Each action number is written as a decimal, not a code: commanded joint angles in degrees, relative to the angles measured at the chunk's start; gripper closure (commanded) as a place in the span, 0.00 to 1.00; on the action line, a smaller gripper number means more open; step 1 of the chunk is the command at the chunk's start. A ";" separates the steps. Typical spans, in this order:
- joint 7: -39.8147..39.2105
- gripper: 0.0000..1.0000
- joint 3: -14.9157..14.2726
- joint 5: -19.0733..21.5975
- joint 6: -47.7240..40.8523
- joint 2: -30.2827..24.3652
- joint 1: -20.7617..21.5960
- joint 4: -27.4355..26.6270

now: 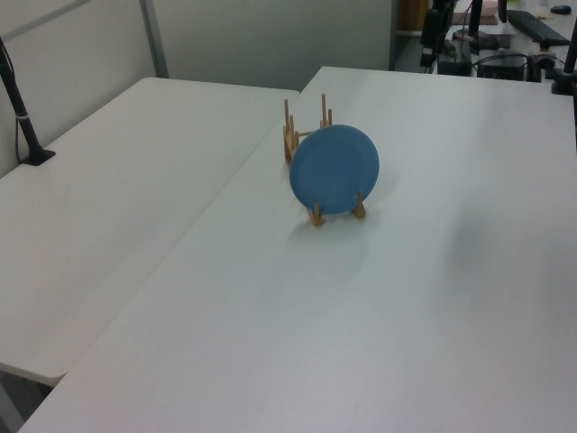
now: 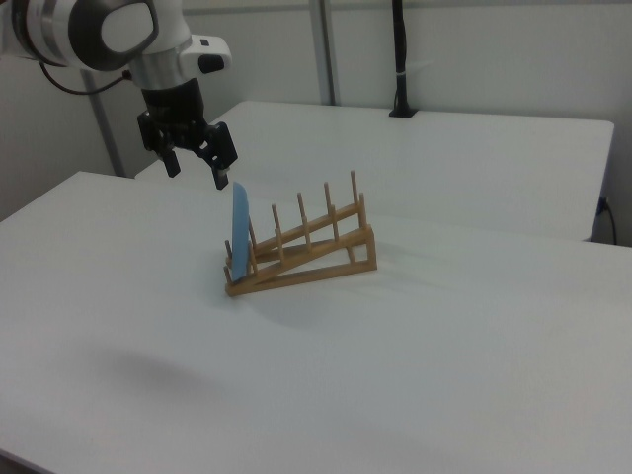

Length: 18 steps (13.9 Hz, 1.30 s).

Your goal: Pick plate from plate rack

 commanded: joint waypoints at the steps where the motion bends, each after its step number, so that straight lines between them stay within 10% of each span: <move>1: 1.59 0.00 -0.02 -0.83 0.78 -0.60 0.63 -0.77; 6: 0.28 0.00 0.07 -0.83 0.70 -0.60 0.63 -0.86; 11: -17.73 0.00 -0.02 -1.09 0.61 0.02 0.54 -1.39; 18: -15.11 0.00 0.07 -3.64 11.06 5.99 1.68 -1.65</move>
